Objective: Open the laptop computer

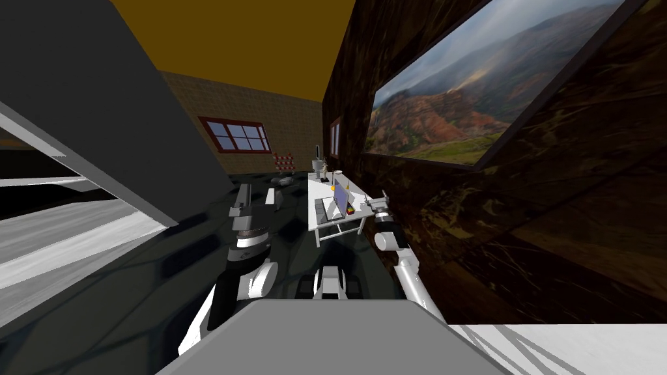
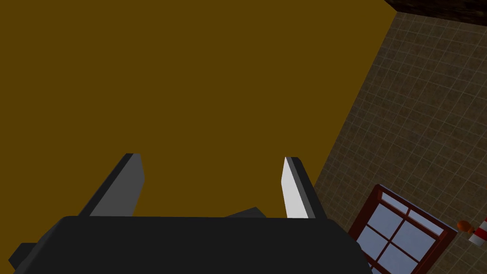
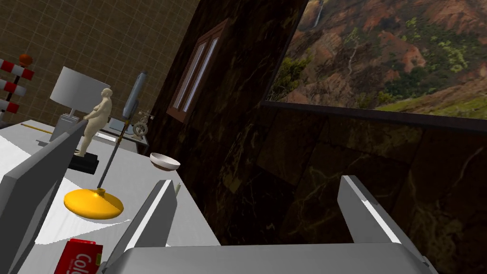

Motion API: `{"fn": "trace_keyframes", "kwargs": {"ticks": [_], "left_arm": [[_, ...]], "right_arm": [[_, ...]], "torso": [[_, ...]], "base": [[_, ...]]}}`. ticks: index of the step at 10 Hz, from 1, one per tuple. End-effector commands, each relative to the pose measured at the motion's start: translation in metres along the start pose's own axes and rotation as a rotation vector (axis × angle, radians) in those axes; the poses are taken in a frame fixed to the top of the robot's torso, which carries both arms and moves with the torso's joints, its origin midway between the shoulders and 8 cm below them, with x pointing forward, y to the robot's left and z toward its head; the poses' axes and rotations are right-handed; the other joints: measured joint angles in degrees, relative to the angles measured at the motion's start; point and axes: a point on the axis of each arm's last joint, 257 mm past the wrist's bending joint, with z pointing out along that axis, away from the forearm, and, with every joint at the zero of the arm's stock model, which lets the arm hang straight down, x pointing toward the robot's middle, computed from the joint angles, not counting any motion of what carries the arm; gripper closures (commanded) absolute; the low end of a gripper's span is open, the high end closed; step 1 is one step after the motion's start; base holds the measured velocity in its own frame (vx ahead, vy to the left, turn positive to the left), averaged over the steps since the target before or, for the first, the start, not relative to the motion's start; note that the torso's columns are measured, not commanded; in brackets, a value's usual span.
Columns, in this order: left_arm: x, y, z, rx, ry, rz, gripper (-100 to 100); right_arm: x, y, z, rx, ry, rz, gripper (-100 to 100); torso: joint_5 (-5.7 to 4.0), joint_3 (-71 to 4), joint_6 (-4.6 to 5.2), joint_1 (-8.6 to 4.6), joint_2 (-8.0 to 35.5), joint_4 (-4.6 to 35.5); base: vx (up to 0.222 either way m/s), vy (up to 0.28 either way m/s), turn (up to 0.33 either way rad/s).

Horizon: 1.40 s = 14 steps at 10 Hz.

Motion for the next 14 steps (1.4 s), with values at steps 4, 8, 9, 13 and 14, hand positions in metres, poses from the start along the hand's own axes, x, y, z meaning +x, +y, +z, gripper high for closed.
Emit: {"fn": "trace_keyframes", "kwargs": {"ticks": [4,8,9,13,14], "left_arm": [[0.0,0.0,0.0,0.0,0.0,0.0,0],[0.0,0.0,0.0,0.0,0.0,0.0,0],[0.0,0.0,0.0,0.0,0.0,0.0,0],[0.0,0.0,0.0,0.0,0.0,0.0,0],[0.0,0.0,0.0,0.0,0.0,0.0,0]], "right_arm": [[-0.024,-0.029,0.03,0.058,-0.077,0.251,-100],[-0.037,-0.051,0.048,0.094,-0.134,0.414,-100],[-0.037,-0.051,0.048,0.094,-0.134,0.427,-100],[-0.048,-0.073,0.064,0.126,-0.195,0.585,-100],[-0.052,-0.085,0.072,0.143,-0.226,0.648,-100]], "torso": [[0.02,0.0,-0.01,0.05,0.0,0.0],[0.01,0.0,-0.01,0.05,0.0,0.0],[0.01,0.0,-0.03,-0.02,0.0,0.0],[0.01,0.0,-0.03,0.01,0.0,0.0],[0.02,0.0,-0.01,0.06,0.0,0.0]], "base": [[-0.021,-0.078,0.07],[-0.019,-0.072,0.063],[-0.022,-0.076,0.059],[-0.027,-0.075,0.065],[-0.021,-0.062,0.09]]}}
